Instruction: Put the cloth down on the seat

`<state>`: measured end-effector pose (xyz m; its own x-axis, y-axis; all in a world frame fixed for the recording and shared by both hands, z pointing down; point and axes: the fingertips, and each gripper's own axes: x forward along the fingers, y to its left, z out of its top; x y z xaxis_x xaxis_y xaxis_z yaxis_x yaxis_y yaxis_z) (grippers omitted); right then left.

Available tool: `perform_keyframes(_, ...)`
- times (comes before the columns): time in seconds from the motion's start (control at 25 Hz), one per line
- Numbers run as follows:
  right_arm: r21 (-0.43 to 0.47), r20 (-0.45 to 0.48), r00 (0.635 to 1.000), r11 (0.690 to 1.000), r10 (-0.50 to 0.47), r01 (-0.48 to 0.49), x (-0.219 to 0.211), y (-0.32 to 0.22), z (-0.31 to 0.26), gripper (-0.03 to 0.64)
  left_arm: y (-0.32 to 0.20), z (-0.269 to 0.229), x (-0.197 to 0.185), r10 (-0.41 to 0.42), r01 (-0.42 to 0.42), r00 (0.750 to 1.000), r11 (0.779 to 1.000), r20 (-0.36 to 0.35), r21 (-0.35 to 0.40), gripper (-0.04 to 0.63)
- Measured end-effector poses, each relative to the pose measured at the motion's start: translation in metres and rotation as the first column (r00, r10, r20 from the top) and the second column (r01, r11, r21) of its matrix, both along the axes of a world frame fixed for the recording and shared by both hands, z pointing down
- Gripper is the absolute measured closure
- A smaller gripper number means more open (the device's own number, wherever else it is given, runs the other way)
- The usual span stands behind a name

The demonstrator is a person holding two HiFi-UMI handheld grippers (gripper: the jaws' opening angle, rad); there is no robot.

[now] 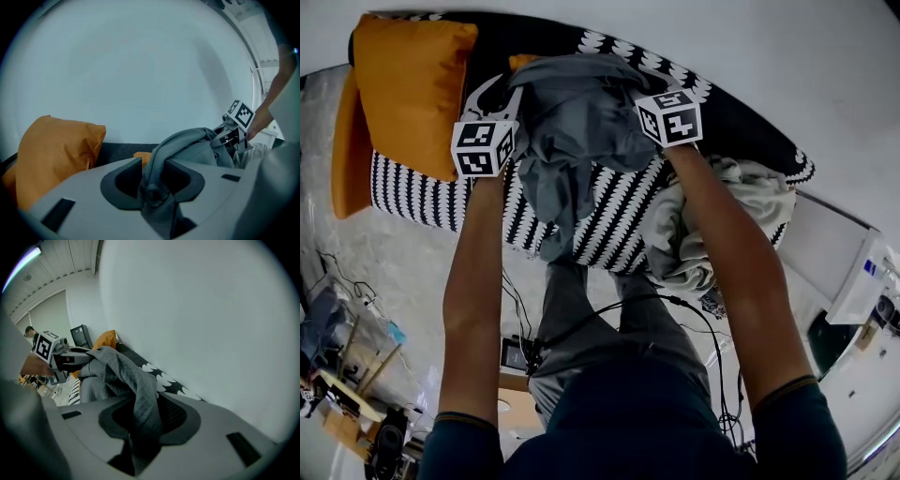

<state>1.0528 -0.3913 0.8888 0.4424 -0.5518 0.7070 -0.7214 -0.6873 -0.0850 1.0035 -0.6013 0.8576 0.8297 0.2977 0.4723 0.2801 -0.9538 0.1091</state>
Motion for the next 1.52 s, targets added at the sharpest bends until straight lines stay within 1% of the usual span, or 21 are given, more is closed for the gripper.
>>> perform_keyframes(0.08,-0.007,0.012,1.000,1.000,0.002,-0.002,-0.004,0.004,-0.003,0.470,-0.004,-0.005,-0.009,-0.006,0.006,1.000,1.000,0.002,0.009,0.466)
perform_keyframes(0.16,-0.012,0.015,1.000,1.000,0.003,-0.002,-0.009,0.008,-0.010,0.437,-0.006,-0.013,-0.019,-0.006,0.006,1.000,1.000,0.002,0.023,0.445)
perform_keyframes(0.32,-0.024,-0.011,1.000,1.000,0.013,-0.014,-0.021,0.019,-0.027,0.425,-0.005,-0.032,-0.043,-0.003,0.003,1.000,0.999,-0.004,0.044,0.442)
perform_keyframes(0.44,-0.016,-0.037,0.998,0.998,0.056,-0.057,-0.032,0.032,-0.043,0.425,-0.007,-0.051,-0.064,-0.030,0.031,0.999,0.999,-0.025,0.044,0.442)
perform_keyframes(0.56,0.043,-0.066,0.994,0.995,0.092,-0.090,-0.046,0.039,-0.075,0.425,-0.010,-0.082,-0.085,-0.060,0.063,0.996,0.997,-0.061,0.045,0.442)
perform_keyframes(0.6,0.072,-0.078,0.993,0.994,0.094,-0.088,-0.052,0.039,-0.089,0.426,-0.009,-0.095,-0.093,-0.065,0.068,0.995,0.997,-0.078,0.039,0.458)
perform_keyframes(0.64,0.101,-0.094,0.992,0.992,0.090,-0.080,-0.059,0.039,-0.104,0.431,-0.007,-0.109,-0.101,-0.064,0.068,0.993,0.997,-0.097,0.033,0.489)
perform_keyframes(0.68,0.129,-0.113,0.990,0.989,0.082,-0.067,-0.067,0.038,-0.121,0.460,-0.004,-0.124,-0.109,-0.060,0.064,0.991,0.997,-0.117,0.031,0.518)
perform_keyframes(0.72,0.153,-0.137,0.988,0.987,0.071,-0.050,-0.076,0.038,-0.138,0.534,0.000,-0.138,-0.117,-0.053,0.058,0.989,0.998,-0.138,0.030,0.543)
perform_keyframes(0.76,0.174,-0.161,0.985,0.984,0.057,-0.028,-0.085,0.038,-0.155,0.588,0.005,-0.153,-0.126,-0.045,0.051,0.986,0.998,-0.158,0.032,0.564)
perform_keyframes(0.8,0.193,-0.183,0.982,0.981,0.041,-0.005,-0.095,0.038,-0.172,0.601,0.010,-0.167,-0.135,-0.035,0.042,0.983,0.999,-0.178,0.035,0.580)
perform_keyframes(0.84,0.208,-0.204,0.979,0.978,0.023,0.020,-0.105,0.039,-0.188,0.603,0.016,-0.182,-0.145,-0.024,0.032,0.980,0.999,-0.197,0.040,0.589)
perform_keyframes(1.0,0.236,-0.302,0.952,0.964,-0.044,0.120,-0.148,0.046,-0.255,0.604,0.042,-0.235,-0.191,0.028,-0.010,0.966,0.997,-0.257,0.073,0.591)
perform_keyframes(1.16,0.285,-0.367,0.929,0.944,-0.056,0.169,-0.191,0.064,-0.315,0.604,0.064,-0.282,-0.241,0.058,-0.028,0.955,0.994,-0.291,0.107,0.591)
perform_keyframes(1.32,0.336,-0.407,0.913,0.922,-0.040,0.191,-0.232,0.085,-0.363,0.604,0.077,-0.326,-0.283,0.047,-0.001,0.944,0.990,-0.327,0.139,0.591)
perform_keyframes(1.52,0.367,-0.457,0.888,0.900,-0.047,0.237,-0.269,0.097,-0.406,0.604,0.086,-0.371,-0.316,0.020,0.047,0.923,0.985,-0.384,0.164,0.591)
